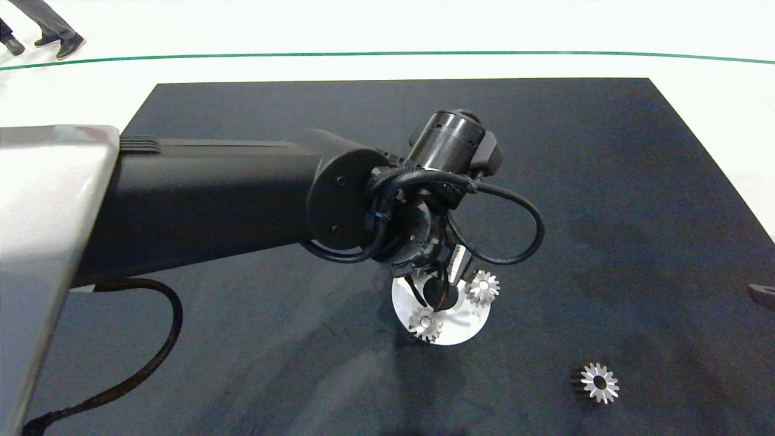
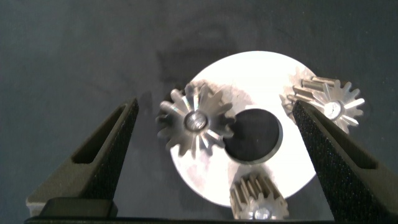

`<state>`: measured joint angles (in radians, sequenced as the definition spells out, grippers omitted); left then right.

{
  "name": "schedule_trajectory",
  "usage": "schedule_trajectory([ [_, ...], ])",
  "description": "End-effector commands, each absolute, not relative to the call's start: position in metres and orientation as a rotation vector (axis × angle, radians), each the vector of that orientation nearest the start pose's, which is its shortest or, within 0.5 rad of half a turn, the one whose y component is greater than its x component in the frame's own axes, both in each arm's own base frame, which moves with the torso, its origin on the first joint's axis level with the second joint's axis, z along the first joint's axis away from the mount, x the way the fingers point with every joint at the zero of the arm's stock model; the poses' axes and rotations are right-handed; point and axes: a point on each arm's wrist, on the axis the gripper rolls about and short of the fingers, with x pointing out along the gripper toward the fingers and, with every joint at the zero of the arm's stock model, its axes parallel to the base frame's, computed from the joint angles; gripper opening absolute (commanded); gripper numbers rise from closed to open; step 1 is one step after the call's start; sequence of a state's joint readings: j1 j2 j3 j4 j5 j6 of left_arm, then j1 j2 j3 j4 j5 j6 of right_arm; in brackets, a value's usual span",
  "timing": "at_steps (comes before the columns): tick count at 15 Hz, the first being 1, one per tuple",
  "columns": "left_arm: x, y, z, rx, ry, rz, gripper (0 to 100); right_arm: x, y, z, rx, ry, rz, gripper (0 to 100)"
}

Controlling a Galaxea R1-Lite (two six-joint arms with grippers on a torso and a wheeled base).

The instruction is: Remove an incorrectly installed larger gear and replace it with the correct smaller gear

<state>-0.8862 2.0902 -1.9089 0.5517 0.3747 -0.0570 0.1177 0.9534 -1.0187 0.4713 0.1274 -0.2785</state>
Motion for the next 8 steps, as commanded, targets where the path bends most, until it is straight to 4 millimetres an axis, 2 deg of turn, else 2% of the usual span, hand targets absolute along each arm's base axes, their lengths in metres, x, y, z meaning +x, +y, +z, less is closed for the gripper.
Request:
schedule_trajectory([
  [1, 0.2716, -0.3149, 0.2263, 0.398, 0.629, -0.460, 100, 0.0889, 0.0135, 0.2906, -0.272, 0.374, 0.299, 100],
  [3, 0.2759, -0.3131, 0.2241, 0.400, 0.634, -0.450, 99, 0.0889, 0.0135, 0.2906, -0.273, 0.374, 0.300, 100],
  [8, 0.2775, -0.3129, 0.2221, 0.403, 0.640, -0.447, 89, 0.0896, 0.0135, 0.2890, -0.273, 0.380, 0.300, 100],
])
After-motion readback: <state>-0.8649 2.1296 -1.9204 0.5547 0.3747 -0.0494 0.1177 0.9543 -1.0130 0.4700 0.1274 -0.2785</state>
